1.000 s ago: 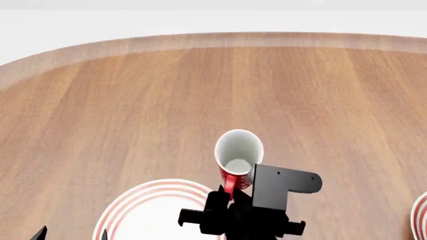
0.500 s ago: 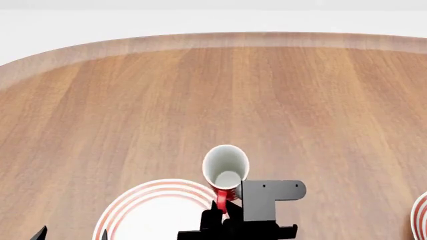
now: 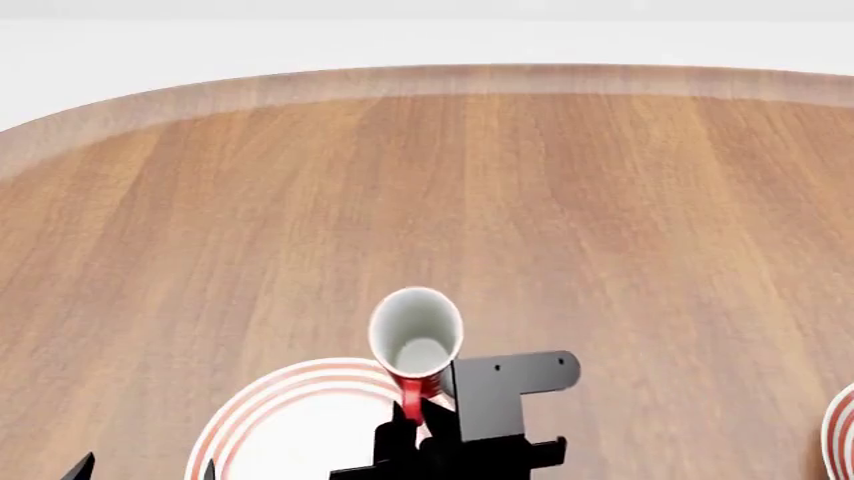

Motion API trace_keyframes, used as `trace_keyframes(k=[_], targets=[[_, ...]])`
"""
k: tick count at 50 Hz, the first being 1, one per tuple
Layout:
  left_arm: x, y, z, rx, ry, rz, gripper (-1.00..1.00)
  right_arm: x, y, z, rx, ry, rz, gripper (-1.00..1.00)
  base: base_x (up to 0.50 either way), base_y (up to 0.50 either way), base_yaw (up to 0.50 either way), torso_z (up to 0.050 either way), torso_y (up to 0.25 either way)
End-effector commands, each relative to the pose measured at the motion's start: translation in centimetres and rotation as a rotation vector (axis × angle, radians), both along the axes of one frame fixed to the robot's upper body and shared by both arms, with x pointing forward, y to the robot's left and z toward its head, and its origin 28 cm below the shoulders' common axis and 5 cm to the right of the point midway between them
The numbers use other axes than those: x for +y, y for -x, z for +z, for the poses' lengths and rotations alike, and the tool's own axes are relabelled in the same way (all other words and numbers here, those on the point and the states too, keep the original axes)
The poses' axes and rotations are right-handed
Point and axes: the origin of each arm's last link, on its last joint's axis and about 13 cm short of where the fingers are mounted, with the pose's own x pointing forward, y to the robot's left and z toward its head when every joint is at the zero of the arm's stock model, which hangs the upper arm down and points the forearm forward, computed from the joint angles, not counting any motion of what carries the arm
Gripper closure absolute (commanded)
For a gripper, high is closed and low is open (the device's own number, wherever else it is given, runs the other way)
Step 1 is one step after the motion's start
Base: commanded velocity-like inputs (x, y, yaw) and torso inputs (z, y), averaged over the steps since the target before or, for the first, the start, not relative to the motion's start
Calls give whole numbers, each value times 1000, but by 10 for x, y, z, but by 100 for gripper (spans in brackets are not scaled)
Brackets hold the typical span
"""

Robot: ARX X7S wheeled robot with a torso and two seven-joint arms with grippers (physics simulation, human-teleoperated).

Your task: Put the red mug on the left plate.

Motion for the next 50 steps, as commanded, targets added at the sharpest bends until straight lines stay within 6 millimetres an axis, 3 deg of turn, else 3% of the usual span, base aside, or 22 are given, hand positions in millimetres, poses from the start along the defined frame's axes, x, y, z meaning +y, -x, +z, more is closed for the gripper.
trace_keyframes(k=[1,8,31,42,46,50], targets=[[0,0,0,0,0,-1,-100,4,-4,11,-10,-51,18,100,0,0,0,0,0],[0,-1,0,0,1,-1,-100,12,-5,19,2,-82,24,100,0,0,0,0,0],[0,-1,-1,0,0,0,-100,19,-17,1,127,-49,-19,100,0,0,0,0,0],[0,-1,0,0,0,0,-100,22,-16,4,128,-82,-33,100,0,0,0,0,0],[0,-1,0,0,2,1,-100,18,1,8,115,-89,-38,100,0,0,0,0,0],[0,-1,0,0,2,1,-100,18,2,8,115,-89,-38,100,0,0,0,0,0]])
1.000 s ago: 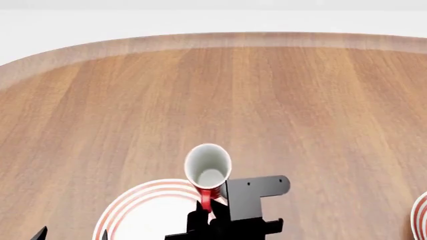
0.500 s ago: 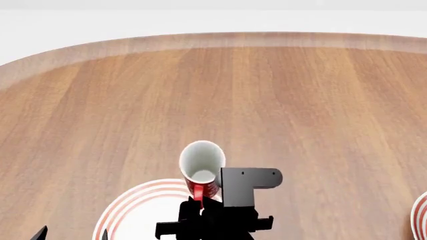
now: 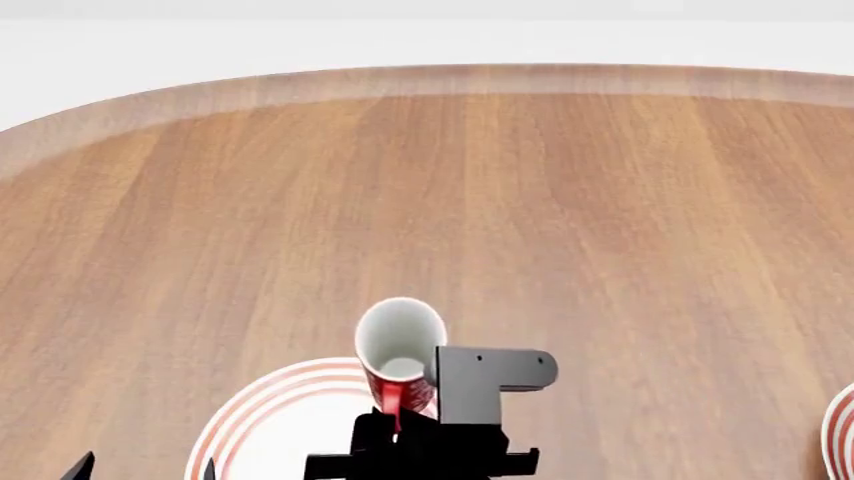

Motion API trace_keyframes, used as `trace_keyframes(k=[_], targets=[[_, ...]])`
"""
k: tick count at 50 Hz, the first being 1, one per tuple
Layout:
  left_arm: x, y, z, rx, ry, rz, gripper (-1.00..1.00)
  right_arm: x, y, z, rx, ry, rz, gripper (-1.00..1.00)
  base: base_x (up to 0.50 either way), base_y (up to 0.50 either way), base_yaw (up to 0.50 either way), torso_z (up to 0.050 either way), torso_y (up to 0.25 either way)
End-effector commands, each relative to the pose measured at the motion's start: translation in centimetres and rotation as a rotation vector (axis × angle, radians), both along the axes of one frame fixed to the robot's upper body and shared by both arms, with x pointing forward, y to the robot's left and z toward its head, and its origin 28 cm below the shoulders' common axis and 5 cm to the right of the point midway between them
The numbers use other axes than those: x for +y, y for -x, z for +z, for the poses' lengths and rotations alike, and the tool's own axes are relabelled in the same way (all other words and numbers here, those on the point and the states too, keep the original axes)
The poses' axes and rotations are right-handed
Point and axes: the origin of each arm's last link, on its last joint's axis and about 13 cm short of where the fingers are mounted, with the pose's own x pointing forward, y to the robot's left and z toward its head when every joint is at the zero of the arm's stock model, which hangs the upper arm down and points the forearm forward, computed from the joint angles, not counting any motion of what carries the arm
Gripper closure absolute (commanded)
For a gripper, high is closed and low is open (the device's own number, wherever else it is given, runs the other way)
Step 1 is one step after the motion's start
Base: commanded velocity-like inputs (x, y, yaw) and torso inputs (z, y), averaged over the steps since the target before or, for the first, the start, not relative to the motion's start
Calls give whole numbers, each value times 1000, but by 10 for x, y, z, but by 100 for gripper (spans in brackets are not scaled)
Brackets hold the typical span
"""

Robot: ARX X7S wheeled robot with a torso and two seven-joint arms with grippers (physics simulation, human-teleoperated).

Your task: Put the red mug on the left plate.

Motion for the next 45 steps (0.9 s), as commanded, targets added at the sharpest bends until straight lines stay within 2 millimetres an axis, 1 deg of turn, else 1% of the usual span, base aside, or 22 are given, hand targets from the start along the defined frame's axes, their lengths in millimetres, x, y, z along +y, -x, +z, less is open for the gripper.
trace_keyframes(k=[1,9,12,17,23,33,45], targets=[[0,0,0,0,1,1,-100,-2,9,5,-16,-11,-7,100,0,0,0,0,0],[0,0,0,0,1,1,-100,-2,9,5,-16,-11,-7,100,0,0,0,0,1],[1,0,0,-1,5,4,-100,2,0,1,0,-11,-15,100,0,0,0,0,0],[1,-2,0,1,5,3,-100,12,-5,-5,7,-34,36,100,0,0,0,0,0],[1,-1,0,0,4,3,-100,17,-9,-9,18,-49,56,100,0,0,0,3,0],[1,-1,-1,0,3,3,-100,22,-10,-20,48,-45,81,100,0,0,0,0,0],[1,-2,-1,0,4,3,-100,26,-14,-27,63,-28,82,100,0,0,0,0,1]])
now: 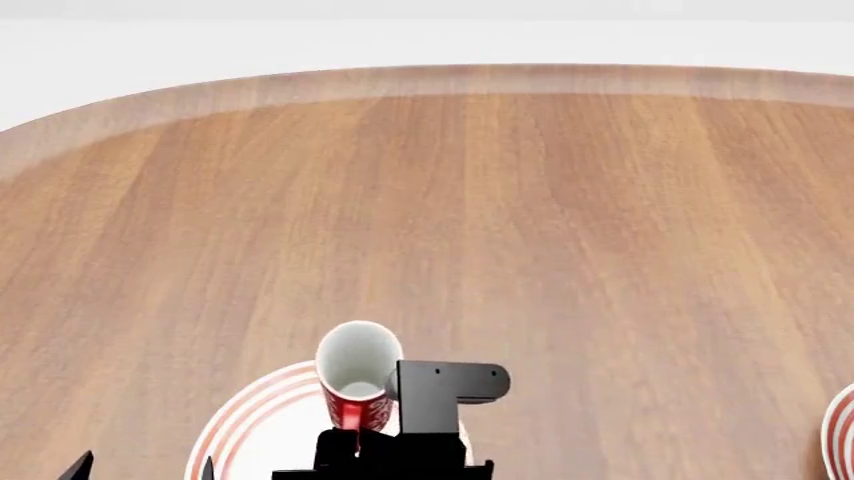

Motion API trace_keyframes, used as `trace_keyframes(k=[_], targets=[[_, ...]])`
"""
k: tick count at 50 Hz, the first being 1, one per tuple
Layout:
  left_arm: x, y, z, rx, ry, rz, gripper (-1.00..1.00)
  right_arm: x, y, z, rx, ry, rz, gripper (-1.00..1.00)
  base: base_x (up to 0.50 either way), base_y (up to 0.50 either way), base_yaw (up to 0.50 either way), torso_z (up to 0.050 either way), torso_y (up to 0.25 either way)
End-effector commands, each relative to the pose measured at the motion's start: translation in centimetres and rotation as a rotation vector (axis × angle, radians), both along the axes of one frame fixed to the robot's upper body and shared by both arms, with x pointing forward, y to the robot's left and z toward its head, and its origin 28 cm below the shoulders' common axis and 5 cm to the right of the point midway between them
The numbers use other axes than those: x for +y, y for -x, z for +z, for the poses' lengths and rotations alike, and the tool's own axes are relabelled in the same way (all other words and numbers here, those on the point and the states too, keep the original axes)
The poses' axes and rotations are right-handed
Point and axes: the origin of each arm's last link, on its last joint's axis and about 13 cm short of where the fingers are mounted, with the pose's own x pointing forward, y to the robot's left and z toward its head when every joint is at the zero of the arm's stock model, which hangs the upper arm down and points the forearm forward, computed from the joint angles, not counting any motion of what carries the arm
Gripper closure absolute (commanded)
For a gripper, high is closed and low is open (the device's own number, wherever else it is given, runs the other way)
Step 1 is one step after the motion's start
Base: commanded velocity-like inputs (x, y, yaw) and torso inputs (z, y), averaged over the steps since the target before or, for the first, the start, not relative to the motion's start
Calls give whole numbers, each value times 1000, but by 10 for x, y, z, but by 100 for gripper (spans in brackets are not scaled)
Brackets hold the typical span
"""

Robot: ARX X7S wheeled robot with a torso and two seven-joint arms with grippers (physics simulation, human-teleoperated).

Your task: Put the red mug on the left plate.

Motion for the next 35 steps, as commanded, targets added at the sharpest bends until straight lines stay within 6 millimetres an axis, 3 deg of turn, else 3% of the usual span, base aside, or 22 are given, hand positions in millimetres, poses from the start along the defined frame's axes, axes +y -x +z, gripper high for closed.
trace_keyframes(k=[1,35], targets=[[0,-1,-1,0,0,0,-100,4,-4,-6,5,9,13,100,0,0,0,0,0],[0,-1,-1,0,1,0,-100,15,-2,-20,40,63,56,100,0,0,0,0,0]])
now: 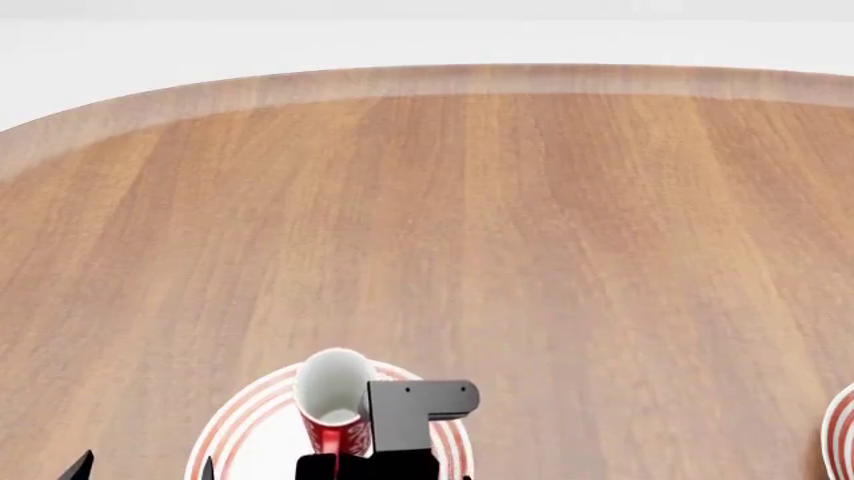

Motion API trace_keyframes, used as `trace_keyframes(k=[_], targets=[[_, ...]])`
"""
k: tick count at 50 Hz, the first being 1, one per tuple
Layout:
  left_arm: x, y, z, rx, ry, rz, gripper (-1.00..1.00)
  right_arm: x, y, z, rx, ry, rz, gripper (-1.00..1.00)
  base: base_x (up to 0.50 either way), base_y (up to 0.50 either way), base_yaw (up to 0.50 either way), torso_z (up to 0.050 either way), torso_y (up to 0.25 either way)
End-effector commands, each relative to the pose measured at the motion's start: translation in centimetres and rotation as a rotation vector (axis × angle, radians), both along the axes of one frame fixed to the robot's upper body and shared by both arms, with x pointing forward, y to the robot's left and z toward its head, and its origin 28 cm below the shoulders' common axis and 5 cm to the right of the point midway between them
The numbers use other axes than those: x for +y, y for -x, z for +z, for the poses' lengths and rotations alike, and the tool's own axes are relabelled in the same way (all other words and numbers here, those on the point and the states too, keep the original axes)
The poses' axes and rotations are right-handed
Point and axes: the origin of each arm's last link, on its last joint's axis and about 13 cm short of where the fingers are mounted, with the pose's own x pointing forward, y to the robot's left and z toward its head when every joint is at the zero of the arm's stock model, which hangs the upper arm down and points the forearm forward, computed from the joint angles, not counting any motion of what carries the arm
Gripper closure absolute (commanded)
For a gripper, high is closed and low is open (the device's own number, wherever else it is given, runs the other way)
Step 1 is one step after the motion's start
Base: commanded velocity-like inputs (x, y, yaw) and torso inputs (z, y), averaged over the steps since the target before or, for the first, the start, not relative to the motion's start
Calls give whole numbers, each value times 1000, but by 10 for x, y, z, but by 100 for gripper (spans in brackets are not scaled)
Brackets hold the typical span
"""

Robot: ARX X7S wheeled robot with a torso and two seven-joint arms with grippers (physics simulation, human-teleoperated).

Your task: Put the red mug on the left plate.

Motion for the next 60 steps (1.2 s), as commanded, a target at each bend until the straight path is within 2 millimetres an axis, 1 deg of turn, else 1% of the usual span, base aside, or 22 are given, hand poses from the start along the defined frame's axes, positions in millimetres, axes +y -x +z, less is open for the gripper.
trace_keyframes(k=[1,13,40,41,60], targets=[[0,0,0,0,0,0,-100,2,-2,-3,-3,22,7,100,0,0,0,0,0],[0,0,0,0,0,0,-100,3,-2,-7,6,36,9,100,0,0,0,0,0],[0,0,0,0,1,0,-100,3,-1,-6,14,35,15,100,0,0,0,0,0],[0,0,0,0,1,0,-100,3,-2,-6,23,33,6,-100,0,0,0,0,0],[0,0,1,-1,2,1,-100,3,-2,-6,24,22,0,-100,0,0,0,0,0]])
